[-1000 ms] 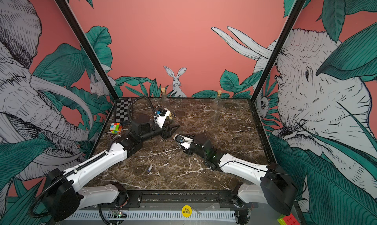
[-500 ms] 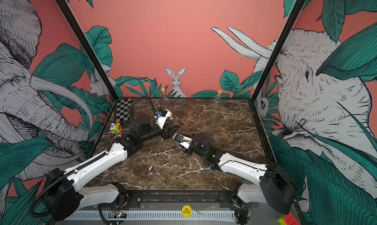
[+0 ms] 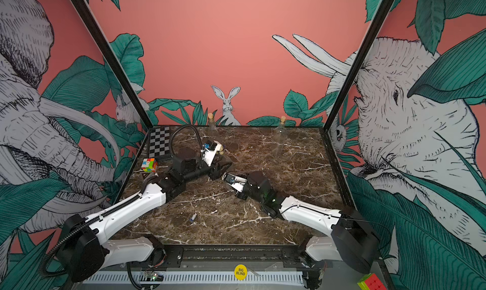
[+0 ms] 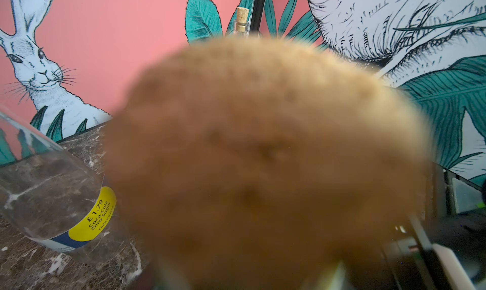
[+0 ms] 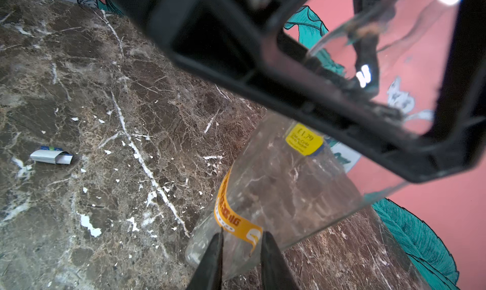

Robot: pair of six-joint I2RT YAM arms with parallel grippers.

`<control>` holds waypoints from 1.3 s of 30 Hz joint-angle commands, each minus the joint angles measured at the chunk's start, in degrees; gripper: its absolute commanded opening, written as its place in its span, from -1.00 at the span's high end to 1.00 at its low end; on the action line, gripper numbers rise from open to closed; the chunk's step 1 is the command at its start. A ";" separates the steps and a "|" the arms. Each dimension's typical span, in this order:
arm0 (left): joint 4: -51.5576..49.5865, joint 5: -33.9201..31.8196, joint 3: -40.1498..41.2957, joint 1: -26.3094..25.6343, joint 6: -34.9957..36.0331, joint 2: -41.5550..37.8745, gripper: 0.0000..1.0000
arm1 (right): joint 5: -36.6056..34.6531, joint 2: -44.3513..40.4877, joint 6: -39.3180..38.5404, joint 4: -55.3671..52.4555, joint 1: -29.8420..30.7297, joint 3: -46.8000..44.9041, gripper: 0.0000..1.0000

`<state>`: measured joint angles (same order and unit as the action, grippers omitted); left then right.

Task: Remove the label from the bottle
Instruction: Tear open the label from the bottle.

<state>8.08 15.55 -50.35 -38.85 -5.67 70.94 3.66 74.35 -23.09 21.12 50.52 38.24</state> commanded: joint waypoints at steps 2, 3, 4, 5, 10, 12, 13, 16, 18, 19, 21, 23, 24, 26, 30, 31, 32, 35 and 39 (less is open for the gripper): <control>4.67 3.08 -1.51 -0.96 -0.51 -1.28 1.00 | -1.57 1.10 1.31 2.78 0.00 1.57 0.50; 4.61 3.09 -1.61 -0.95 -0.53 -1.33 1.00 | -1.81 1.25 1.40 2.89 0.00 1.66 0.50; 4.71 3.20 -1.68 -0.91 -0.50 -1.33 1.00 | -1.82 1.48 1.46 3.02 0.01 1.66 0.50; 4.67 3.33 -1.68 -0.92 -0.55 -1.33 1.00 | -1.80 1.67 1.52 3.14 0.01 1.74 0.50; 4.67 4.12 -1.99 -0.95 -0.39 -1.06 1.00 | -2.26 2.03 1.90 3.91 -0.08 1.93 0.51; 4.61 4.42 -2.00 -0.96 0.04 -1.06 1.00 | -2.52 2.00 1.94 4.01 -0.15 1.85 0.51; 4.38 4.40 -2.03 -0.92 0.17 -1.12 1.00 | -2.61 1.95 2.07 4.05 -0.15 1.88 0.51; 4.14 4.59 -2.04 -0.96 0.39 -1.23 1.00 | -2.69 1.84 2.35 4.23 -0.36 1.93 0.51; 4.11 4.83 -2.12 -0.91 0.40 -1.31 1.00 | -2.69 1.73 2.68 4.31 -0.56 1.93 0.51; 3.97 4.97 -2.22 -0.94 0.41 -1.33 1.00 | -2.69 1.76 2.70 4.36 -0.63 1.93 0.51; 3.92 5.33 -2.21 -1.77 0.56 -1.49 1.00 | -2.69 1.61 2.94 4.44 -0.69 2.02 0.51; 3.86 5.69 -2.22 -2.77 0.82 -1.67 1.00 | -2.61 1.59 3.13 4.56 -0.74 2.02 0.51; 3.84 5.80 -2.23 -2.89 1.06 -1.72 1.00 | -2.49 1.50 3.31 4.63 -0.78 2.01 0.51; 3.74 5.85 -2.33 -3.06 1.05 -1.83 1.00 | -2.34 1.37 3.71 4.69 -0.80 2.05 0.53; 4.03 5.29 -2.15 -3.49 0.46 -2.11 1.00 | -2.60 1.26 5.62 5.96 -0.94 1.62 0.55; 4.18 5.04 -2.05 -3.46 0.25 -2.20 1.00 | -2.67 1.22 6.22 6.67 -1.00 1.41 0.55; 4.27 4.78 -1.90 -3.57 -0.06 -2.27 1.00 | -2.82 1.20 6.63 7.08 -1.04 1.21 0.55; 4.75 3.98 -1.44 -3.60 -0.95 -2.55 1.00 | -3.44 1.23 7.62 7.83 -1.13 0.85 0.55; 4.79 3.96 -1.46 -3.73 -1.21 -2.79 1.00 | -4.03 1.33 8.37 8.75 -1.21 0.61 0.53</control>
<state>8.86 12.97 -50.41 -40.23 -3.88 71.02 1.02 75.70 -16.43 22.83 49.82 38.26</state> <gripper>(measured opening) 0.577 0.234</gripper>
